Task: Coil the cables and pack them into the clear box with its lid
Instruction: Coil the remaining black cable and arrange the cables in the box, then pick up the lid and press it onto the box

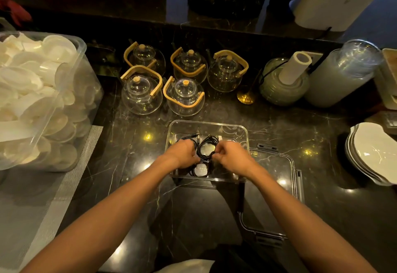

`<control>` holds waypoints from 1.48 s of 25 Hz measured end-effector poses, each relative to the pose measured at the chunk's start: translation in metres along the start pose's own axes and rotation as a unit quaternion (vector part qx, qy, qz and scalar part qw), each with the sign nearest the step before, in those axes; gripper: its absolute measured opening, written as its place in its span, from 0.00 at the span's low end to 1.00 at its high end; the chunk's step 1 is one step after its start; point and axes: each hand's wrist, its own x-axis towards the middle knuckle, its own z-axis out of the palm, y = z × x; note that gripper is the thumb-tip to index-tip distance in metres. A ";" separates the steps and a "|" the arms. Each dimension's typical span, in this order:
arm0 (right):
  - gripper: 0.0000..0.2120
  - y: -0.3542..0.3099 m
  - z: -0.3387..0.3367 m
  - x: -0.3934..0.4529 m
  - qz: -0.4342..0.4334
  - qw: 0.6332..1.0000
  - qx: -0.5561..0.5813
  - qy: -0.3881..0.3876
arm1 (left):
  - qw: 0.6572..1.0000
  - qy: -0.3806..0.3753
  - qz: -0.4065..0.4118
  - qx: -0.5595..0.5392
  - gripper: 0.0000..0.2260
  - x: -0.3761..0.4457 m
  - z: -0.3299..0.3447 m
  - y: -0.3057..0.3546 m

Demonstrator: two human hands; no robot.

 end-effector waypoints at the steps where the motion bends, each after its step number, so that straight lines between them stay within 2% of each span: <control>1: 0.03 0.001 -0.013 -0.005 -0.008 0.999 0.021 0.030 | 0.999 0.019 0.019 -0.026 0.11 0.000 -0.008 0.005; 5: 0.03 0.029 -0.054 -0.037 0.022 0.974 0.124 0.186 | 0.987 0.069 0.106 -0.102 0.09 -0.011 -0.021 0.053; 8: 0.02 0.058 -0.058 -0.068 0.051 0.953 0.165 0.249 | 0.978 0.014 0.172 -0.115 0.08 -0.022 -0.004 0.095; 10: 0.05 0.074 -0.054 -0.088 0.066 0.949 0.155 0.267 | 0.973 -0.010 0.219 -0.068 0.10 -0.029 0.014 0.118; 12: 0.05 0.088 -0.046 -0.106 0.082 0.953 0.136 0.257 | 0.962 -0.026 0.270 0.023 0.13 -0.039 0.036 0.136; 15: 0.02 0.111 -0.019 -0.132 0.115 0.969 0.111 0.188 | 0.936 -0.067 0.324 0.118 0.16 -0.053 0.075 0.151; 19: 0.04 0.135 0.019 -0.165 0.145 0.975 0.087 0.146 | 0.921 -0.086 0.323 0.200 0.21 -0.050 0.108 0.148; 22: 0.07 0.146 0.036 -0.184 0.130 0.984 0.055 0.108 | 0.904 -0.091 0.323 0.265 0.24 -0.048 0.123 0.136; 26: 0.21 0.152 0.062 -0.201 0.074 0.993 -0.068 0.059 | 0.891 -0.069 0.351 0.280 0.13 -0.051 0.128 0.128; 29: 0.32 0.158 0.086 -0.208 0.053 0.988 -0.124 0.076 | 0.889 -0.094 0.345 0.288 0.05 -0.053 0.126 0.127; 31: 0.35 0.161 0.097 -0.211 0.050 0.984 -0.139 0.097 | 0.888 -0.109 0.343 0.288 0.06 -0.053 0.127 0.127; 37: 0.26 0.172 0.097 -0.222 0.011 0.972 -0.157 0.174 | 0.885 -0.096 0.377 0.257 0.05 -0.046 0.121 0.133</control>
